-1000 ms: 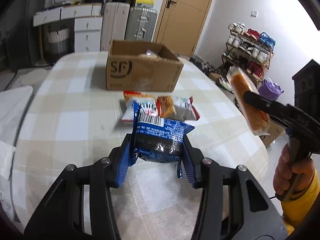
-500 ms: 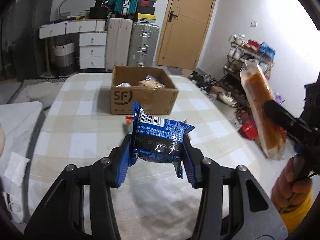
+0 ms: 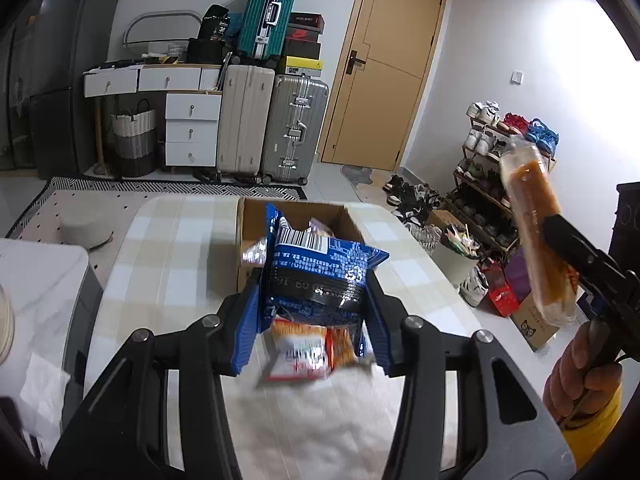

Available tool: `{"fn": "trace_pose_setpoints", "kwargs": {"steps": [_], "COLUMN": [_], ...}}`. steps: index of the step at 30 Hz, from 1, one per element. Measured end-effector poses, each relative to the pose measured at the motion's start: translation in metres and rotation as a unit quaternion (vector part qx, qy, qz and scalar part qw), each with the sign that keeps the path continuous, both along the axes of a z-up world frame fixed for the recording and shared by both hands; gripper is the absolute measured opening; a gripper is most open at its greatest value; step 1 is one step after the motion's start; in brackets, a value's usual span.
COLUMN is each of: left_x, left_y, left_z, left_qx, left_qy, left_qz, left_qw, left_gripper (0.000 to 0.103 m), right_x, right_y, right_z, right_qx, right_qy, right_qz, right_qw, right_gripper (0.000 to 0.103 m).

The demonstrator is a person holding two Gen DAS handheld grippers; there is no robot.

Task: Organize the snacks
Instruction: 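Carry the blue Oreo pack and sponge cake over the SF box with both tools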

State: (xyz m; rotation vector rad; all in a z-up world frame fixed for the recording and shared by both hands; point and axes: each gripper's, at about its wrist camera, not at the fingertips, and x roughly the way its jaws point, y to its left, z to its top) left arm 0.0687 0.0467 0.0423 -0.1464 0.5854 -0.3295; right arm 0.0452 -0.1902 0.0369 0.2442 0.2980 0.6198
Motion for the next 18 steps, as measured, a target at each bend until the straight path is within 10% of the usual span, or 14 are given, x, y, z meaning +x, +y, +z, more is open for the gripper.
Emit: {"fn": "trace_pose_setpoints", "kwargs": {"steps": [18], "left_x": [0.187], "left_y": [-0.041], "left_z": [0.0], "left_qx": [0.029], "left_qy": [0.038], "left_qz": [0.004], "left_qw": [0.9989], "left_gripper": [0.044], "right_x": [0.201], "right_y": [0.013], "right_z": [-0.007], "right_qx": [-0.041], "right_qy": [0.093], "right_qz": [-0.021], "right_qw": [0.995], "right_gripper": [0.04]}}
